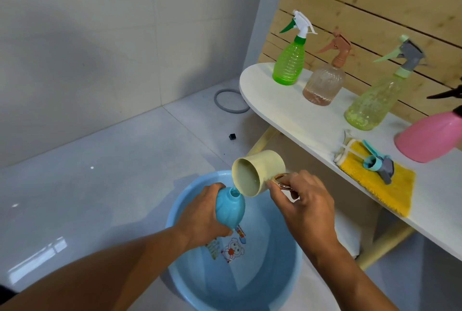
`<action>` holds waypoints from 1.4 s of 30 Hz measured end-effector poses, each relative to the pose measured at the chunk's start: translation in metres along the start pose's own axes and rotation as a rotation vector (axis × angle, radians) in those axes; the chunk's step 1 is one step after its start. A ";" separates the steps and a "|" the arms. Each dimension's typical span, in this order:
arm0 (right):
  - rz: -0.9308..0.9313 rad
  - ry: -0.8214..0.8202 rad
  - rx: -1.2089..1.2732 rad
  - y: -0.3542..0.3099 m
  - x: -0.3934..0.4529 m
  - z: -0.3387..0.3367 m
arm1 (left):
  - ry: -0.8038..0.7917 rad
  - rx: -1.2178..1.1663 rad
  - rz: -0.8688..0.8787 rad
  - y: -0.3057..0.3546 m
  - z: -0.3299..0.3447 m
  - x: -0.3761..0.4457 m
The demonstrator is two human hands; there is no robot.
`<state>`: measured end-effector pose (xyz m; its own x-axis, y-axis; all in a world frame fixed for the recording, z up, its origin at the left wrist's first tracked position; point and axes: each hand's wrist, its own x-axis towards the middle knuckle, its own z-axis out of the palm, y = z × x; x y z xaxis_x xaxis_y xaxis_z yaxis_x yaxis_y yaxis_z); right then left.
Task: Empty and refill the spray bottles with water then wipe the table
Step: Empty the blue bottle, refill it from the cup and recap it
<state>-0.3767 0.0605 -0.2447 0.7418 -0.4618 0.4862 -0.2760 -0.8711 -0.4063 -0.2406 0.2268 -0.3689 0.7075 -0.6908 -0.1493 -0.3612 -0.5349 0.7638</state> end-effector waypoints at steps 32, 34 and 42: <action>-0.188 0.114 -0.098 0.016 -0.006 0.017 | 0.006 -0.115 -0.023 -0.007 0.007 0.003; 0.193 -0.035 0.028 0.023 -0.007 0.029 | 0.009 -0.164 -0.042 -0.010 0.010 0.003; 0.749 -0.492 0.091 0.094 -0.037 0.111 | 0.033 -0.196 -0.082 -0.033 0.010 0.005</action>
<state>-0.3620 0.0141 -0.3867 0.5710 -0.7608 -0.3084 -0.7582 -0.3446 -0.5535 -0.2313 0.2359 -0.4012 0.7505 -0.6306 -0.1975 -0.1788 -0.4815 0.8580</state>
